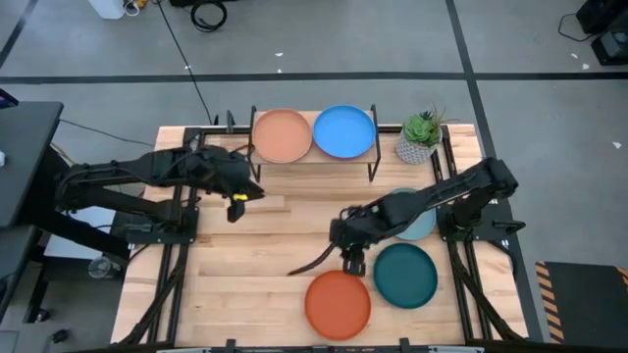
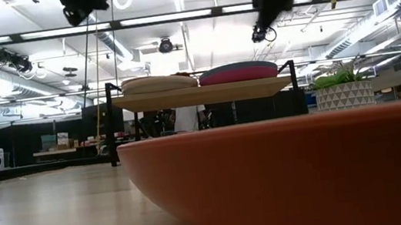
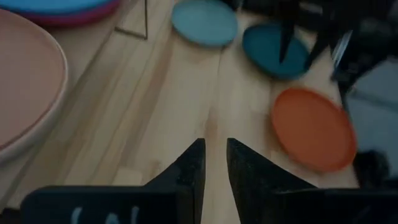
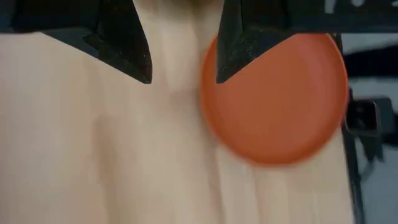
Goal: Place and stack plates onto a shelf
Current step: Stack the orange plate on the blue plate on the shelf, then stack the light blue plate on the brown plate on the shelf
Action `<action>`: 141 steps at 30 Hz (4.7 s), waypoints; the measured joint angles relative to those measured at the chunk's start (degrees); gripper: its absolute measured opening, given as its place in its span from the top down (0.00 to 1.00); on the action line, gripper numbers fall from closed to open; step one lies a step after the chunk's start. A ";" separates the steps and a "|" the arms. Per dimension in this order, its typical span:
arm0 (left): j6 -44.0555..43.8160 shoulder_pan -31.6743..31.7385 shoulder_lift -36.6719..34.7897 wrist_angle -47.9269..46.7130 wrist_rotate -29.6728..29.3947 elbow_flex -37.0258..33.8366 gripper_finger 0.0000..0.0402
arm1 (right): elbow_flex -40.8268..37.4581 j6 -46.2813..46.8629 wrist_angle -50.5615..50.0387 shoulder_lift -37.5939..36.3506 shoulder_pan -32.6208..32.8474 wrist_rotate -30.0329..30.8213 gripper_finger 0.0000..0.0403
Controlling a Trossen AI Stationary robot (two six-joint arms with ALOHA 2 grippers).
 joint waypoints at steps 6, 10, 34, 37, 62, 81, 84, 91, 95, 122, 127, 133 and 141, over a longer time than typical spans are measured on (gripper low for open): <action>0.60 -0.67 -6.37 4.91 0.61 -0.84 0.82 | -0.04 3.59 1.38 8.14 0.45 -3.83 0.55; -0.51 -0.60 -10.36 7.73 1.85 -0.82 0.82 | -0.04 3.30 4.52 11.76 0.70 -5.87 0.55; -2.97 -0.62 -16.03 11.44 8.38 -0.79 0.82 | -0.04 -0.21 5.62 20.36 0.28 -7.82 0.78; -2.73 -0.60 -16.82 12.49 8.38 -0.79 0.82 | -0.03 1.10 5.58 20.36 -0.31 -8.37 0.90; -1.25 -0.49 -18.57 26.10 6.42 -0.79 0.82 | -0.02 4.37 -3.54 -14.04 -37.09 1.43 0.96; 1.77 -0.51 -9.61 26.65 0.08 -0.77 0.82 | 11.08 -2.68 -11.31 -4.88 -62.34 -8.82 0.92; 1.86 -0.49 -9.70 26.67 0.08 -0.77 0.82 | 11.69 -4.57 -11.88 -4.51 -63.00 -8.73 0.87; 2.09 -0.49 -9.75 26.65 0.08 -0.77 0.82 | 11.72 -7.76 -15.55 -4.60 -63.71 -8.23 0.69; 3.23 -0.49 -9.75 26.65 0.09 -0.77 0.82 | 11.72 -8.76 -18.02 -5.57 -63.71 -4.16 0.62; 3.93 -0.49 -9.75 22.74 0.56 -0.77 0.82 | -3.76 -0.30 -25.34 -24.20 -35.80 2.98 0.60; 4.65 -0.49 -9.75 22.76 0.55 -0.77 0.82 | -14.12 8.71 -20.67 -25.34 -26.85 3.63 0.61; 4.79 -0.49 -9.75 22.76 0.56 -0.77 0.82 | -20.87 16.78 -19.59 -21.80 -17.16 7.43 0.63; 4.79 -0.49 -9.75 22.79 0.58 -0.77 0.82 | -26.68 18.45 -12.82 -16.16 -13.71 6.64 0.63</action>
